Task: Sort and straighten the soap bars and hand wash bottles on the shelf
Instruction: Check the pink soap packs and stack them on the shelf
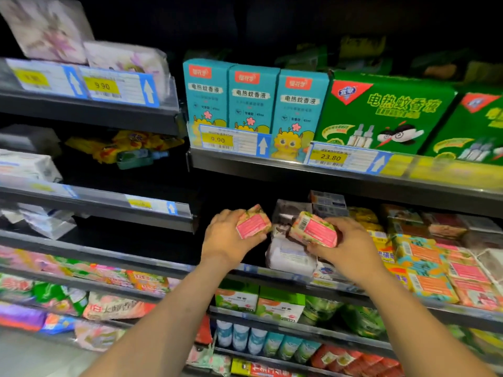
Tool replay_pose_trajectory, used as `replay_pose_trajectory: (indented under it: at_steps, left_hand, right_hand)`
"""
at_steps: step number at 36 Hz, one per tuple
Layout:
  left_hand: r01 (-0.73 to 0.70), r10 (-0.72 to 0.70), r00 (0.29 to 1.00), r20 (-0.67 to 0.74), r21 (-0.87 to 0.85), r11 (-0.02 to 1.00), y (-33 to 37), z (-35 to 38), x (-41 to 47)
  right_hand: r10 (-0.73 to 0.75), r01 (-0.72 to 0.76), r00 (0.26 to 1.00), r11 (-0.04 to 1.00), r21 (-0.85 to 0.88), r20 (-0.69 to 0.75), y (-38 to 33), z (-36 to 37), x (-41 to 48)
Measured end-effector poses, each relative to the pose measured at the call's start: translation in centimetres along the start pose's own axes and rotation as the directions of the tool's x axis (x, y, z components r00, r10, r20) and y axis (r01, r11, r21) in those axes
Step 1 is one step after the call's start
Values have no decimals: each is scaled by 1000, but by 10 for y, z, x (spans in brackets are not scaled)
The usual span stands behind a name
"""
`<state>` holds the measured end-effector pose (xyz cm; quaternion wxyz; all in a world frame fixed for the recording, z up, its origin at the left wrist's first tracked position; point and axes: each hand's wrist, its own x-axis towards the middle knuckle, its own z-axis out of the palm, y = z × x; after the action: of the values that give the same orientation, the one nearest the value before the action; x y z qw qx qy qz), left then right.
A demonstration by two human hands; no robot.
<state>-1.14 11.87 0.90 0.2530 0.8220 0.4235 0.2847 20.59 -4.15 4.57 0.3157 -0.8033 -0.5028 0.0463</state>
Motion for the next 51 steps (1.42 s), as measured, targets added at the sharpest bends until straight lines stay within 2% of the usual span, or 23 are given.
replay_pose_trajectory:
  at_steps: [3, 8, 15, 21, 24, 29, 32, 37, 41, 42, 44, 47, 48, 51]
  left_hand:
    - [-72, 66, 996, -63, -97, 993, 22, -2, -4]
    - [-171, 164, 984, -67, -129, 977, 64, 4, -13]
    - [-150, 166, 982, 85, -166, 975, 115, 42, -17]
    - [-267, 281, 947, 153, -107, 958, 165, 83, -18]
    - [-281, 286, 934, 214, -53, 958, 193, 104, -19]
    - [-215, 208, 945, 252, -2, 977, 232, 145, -25]
    - [-199, 194, 951, 239, -4, 980, 252, 168, -28]
    - [-185, 171, 934, 313, 16, 983, 277, 195, -24]
    - [-290, 226, 944, 240, 282, 914, 292, 210, -11]
    - [-280, 199, 944, 262, 323, 904, 293, 217, -7]
    - [-242, 123, 942, 312, 379, 893, 296, 230, -3]
    - [-284, 127, 931, 342, 462, 840, 290, 247, -1]
    - [-306, 145, 929, 341, 484, 820, 287, 252, 0]
    - [-238, 94, 949, 300, 494, 836, 275, 265, 3]
  right_hand:
    - [-1, 3, 997, 999, 33, -75, 8, -9, -12]
    - [38, -38, 991, 999, 6, -126, 34, -36, -30]
    - [129, -136, 975, 990, -29, -183, 92, -83, -59]
    - [205, -215, 942, 977, -9, -264, 151, -124, -79]
    - [225, -243, 938, 969, -36, -263, 180, -148, -86]
    - [235, -251, 955, 965, -74, -178, 222, -186, -90]
    - [159, -177, 979, 974, -144, -128, 245, -205, -84]
    - [69, -83, 995, 967, -240, -67, 267, -223, -62]
    - [51, -58, 998, 965, -257, -32, 284, -225, -37]
    - [50, -52, 999, 958, -283, -14, 289, -224, -31]
    - [15, -1, 999, 956, -293, 45, 298, -220, -21]
    - [31, -9, 996, 969, -246, 86, 302, -214, -6]
    - [34, -10, 996, 964, -265, 87, 302, -212, -1]
    - [5, 37, 989, 959, -280, 146, 303, -206, 16]
